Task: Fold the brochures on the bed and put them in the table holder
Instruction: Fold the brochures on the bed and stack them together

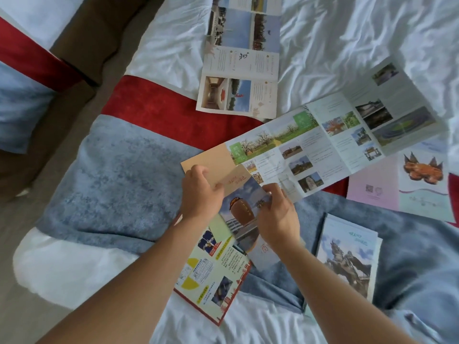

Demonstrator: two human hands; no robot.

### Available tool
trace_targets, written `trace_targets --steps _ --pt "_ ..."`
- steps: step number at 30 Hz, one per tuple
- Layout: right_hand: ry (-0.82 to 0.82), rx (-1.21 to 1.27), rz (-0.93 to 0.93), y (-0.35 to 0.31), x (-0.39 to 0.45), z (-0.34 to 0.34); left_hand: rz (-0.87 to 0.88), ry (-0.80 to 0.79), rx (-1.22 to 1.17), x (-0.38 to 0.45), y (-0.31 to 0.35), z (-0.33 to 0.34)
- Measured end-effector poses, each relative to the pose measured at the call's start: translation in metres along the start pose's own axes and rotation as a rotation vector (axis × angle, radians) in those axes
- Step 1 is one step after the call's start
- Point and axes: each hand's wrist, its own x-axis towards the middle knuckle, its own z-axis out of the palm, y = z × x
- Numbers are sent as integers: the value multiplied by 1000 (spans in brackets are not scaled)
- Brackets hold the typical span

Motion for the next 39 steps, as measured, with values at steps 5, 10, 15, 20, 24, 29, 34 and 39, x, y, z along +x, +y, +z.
trace_targets --steps 5,10,15,20,24,29,34,39 --pt "136 305 204 8 -22 -6 25 -94 24 -28 8 19" --pt "261 417 335 29 -34 -13 116 -263 65 -50 10 30" --pt "320 382 311 63 -50 -27 292 -233 142 -81 22 49" --pt "317 36 67 114 -82 -50 546 -241 286 -119 39 88" --pt "321 -66 53 158 -100 -76 665 -282 321 -148 55 123" --pt "287 -93 41 196 -105 -99 704 -340 361 -173 66 154" --pt "212 -216 71 212 -96 -103 612 -395 479 -178 68 174" --pt "170 -263 66 226 -96 -98 658 -359 627 -186 67 176"
